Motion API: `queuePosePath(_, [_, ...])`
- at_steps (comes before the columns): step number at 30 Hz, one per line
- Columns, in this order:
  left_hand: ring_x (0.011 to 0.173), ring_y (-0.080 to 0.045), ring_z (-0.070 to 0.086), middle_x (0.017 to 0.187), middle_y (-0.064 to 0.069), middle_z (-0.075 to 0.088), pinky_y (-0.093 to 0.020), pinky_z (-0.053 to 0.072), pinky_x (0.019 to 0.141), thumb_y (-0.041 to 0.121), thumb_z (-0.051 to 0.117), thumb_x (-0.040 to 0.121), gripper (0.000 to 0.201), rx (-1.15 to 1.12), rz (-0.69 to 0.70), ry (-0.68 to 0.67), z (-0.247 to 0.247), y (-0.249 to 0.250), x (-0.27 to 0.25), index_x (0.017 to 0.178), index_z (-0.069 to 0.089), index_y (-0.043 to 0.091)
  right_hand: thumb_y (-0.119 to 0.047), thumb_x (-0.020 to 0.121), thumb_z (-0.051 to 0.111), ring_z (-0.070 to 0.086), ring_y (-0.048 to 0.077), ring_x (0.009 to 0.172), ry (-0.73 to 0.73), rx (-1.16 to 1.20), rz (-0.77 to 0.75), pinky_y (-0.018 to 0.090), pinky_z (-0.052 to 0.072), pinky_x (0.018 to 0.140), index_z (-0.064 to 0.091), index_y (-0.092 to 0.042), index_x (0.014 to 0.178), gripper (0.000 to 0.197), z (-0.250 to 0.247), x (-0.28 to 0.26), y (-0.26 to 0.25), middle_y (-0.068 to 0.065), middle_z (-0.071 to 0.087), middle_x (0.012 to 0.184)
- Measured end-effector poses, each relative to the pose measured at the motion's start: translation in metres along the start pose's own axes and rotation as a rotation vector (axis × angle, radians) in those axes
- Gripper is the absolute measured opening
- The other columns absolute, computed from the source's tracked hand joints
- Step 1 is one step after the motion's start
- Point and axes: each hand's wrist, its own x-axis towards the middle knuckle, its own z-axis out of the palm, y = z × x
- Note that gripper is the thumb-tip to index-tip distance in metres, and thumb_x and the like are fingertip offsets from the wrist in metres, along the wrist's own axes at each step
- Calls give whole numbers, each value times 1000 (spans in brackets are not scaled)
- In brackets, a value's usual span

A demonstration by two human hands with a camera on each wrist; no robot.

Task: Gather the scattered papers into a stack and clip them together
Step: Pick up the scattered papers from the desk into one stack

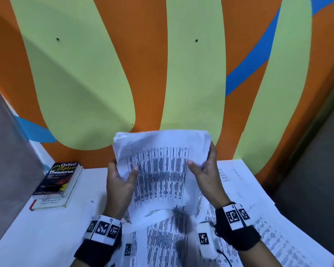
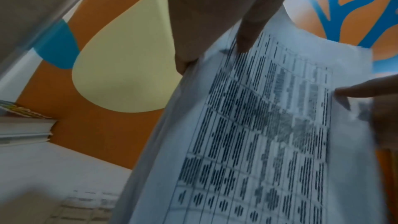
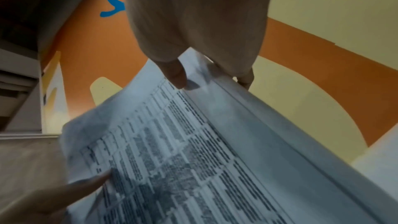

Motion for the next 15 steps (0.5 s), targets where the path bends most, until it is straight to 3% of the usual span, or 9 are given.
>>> queuePosePath(2, [73,-16,50,84,0,54,-30,40,73,14,63,90,26,35,-19,10,-1,-7,0,110,50,4,-7,97,51,54,-5,86,16,-95,-8,22,48,80,39,-19,125,33,-1,-1,6,-6,54,104])
queuePosePath(3, [67,-16,48,77,-1,52,-30,38,69,14,61,91,20,33,-25,16,0,-9,1,103,50,2,-7,98,49,45,1,68,21,-147,-19,28,41,70,44,-15,105,11,1,-3,8,-2,46,84])
queuePosePath(4, [64,-17,45,73,-5,48,-29,37,64,13,60,92,18,27,-29,19,1,-8,1,98,49,1,-7,99,46,34,4,61,37,-172,-33,29,33,65,41,-12,90,12,5,-3,7,-1,35,74])
queuePosePath(6, [67,-15,41,75,-9,43,-28,36,57,13,58,92,15,-4,-13,41,1,0,3,92,46,3,-8,100,44,25,6,60,65,-187,-86,25,27,60,34,-11,80,22,9,0,2,-1,26,71])
queuePosePath(9, [61,-16,35,68,-4,34,-19,33,51,15,61,91,25,10,-17,39,-2,6,6,82,37,14,-10,98,49,42,1,63,79,-126,-128,16,38,63,42,-11,99,8,8,4,-13,-4,40,75])
queuePosePath(11, [71,-22,48,74,-5,44,-16,35,55,14,62,90,22,33,-83,-35,-1,0,5,94,42,7,-9,97,52,54,-12,76,25,-105,-58,11,46,77,36,-13,123,31,6,4,-10,-11,51,89])
queuePosePath(12, [86,-31,55,85,-15,54,-17,39,63,12,62,90,26,36,-120,-74,1,-3,4,106,45,0,-10,98,50,55,-15,84,-5,-128,-4,12,46,83,32,-12,128,36,6,4,-1,-11,52,95])
queuePosePath(14, [113,-41,53,116,-33,55,-27,44,84,6,57,92,43,38,-162,-131,5,-3,3,131,40,-3,-14,101,43,50,-1,118,-60,-188,86,18,38,97,23,-8,140,44,12,1,12,-6,51,123])
queuePosePath(15, [116,-41,51,120,-35,53,-27,42,84,4,54,94,46,38,-172,-131,9,-1,4,135,37,-4,-16,102,40,41,7,131,-69,-211,116,19,30,103,16,-6,146,51,15,1,16,-2,43,137])
